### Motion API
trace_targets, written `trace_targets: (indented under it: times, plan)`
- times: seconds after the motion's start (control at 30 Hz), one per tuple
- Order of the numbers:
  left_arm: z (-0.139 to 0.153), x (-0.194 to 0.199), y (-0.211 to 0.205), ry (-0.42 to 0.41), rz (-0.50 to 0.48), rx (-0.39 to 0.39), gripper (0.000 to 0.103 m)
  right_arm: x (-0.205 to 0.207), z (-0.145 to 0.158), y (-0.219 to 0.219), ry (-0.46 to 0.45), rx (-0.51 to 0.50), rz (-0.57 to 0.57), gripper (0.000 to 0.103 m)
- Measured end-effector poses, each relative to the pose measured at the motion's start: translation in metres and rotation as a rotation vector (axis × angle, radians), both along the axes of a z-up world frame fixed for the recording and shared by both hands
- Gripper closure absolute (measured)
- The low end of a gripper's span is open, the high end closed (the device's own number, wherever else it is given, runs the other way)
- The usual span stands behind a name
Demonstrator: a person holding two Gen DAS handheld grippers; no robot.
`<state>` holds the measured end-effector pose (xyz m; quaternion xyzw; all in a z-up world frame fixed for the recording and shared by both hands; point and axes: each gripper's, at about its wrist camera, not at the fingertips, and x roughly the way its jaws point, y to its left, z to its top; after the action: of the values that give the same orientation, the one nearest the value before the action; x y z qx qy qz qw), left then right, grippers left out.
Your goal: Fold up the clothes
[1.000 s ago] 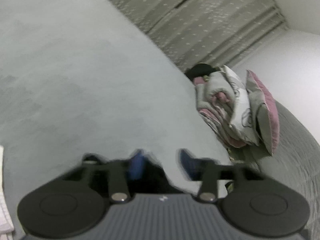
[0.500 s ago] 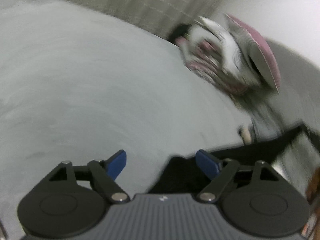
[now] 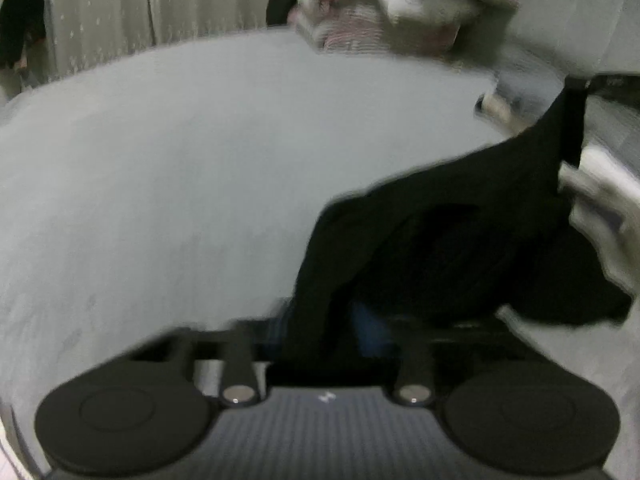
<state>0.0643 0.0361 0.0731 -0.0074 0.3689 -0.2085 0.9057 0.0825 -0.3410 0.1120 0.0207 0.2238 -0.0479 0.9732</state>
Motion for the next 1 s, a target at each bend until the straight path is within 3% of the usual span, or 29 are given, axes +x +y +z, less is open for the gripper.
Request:
trace_targets:
  times: [0.1,0.2,0.37,0.53,0.67,0.73,0.8,1.0]
  plan:
    - [0.001,0.003,0.002,0.016,0.033,-0.015,0.097,0.000,-0.007,0.011,0.045,-0.046,0.072,0.076]
    - [0.003,0.006,0.004,0.032,0.067,-0.030,0.097,-0.006,-0.009,0.028,0.069,-0.062,0.245,0.075]
    - [0.006,0.014,0.021,0.053,0.123,-0.104,0.098,-0.013,-0.030,0.067,0.189,-0.075,0.581,0.074]
    - [0.014,0.015,0.049,0.058,0.165,-0.205,0.098,-0.021,-0.046,0.086,0.301,-0.124,0.722,0.074]
    - [0.018,0.011,0.057,0.049,0.165,-0.220,0.098,-0.026,-0.068,0.101,0.340,-0.272,0.665,0.076]
    - [0.016,0.010,0.054,0.046,0.166,-0.208,0.098,-0.024,-0.068,0.100,0.304,-0.290,0.621,0.098]
    - [0.015,0.009,0.053,0.049,0.169,-0.210,0.098,-0.023,-0.063,0.099,0.245,-0.286,0.578,0.098]
    - [0.032,-0.001,0.079,0.005,0.199,-0.305,0.098,-0.046,-0.019,0.098,-0.103,-0.207,0.425,0.098]
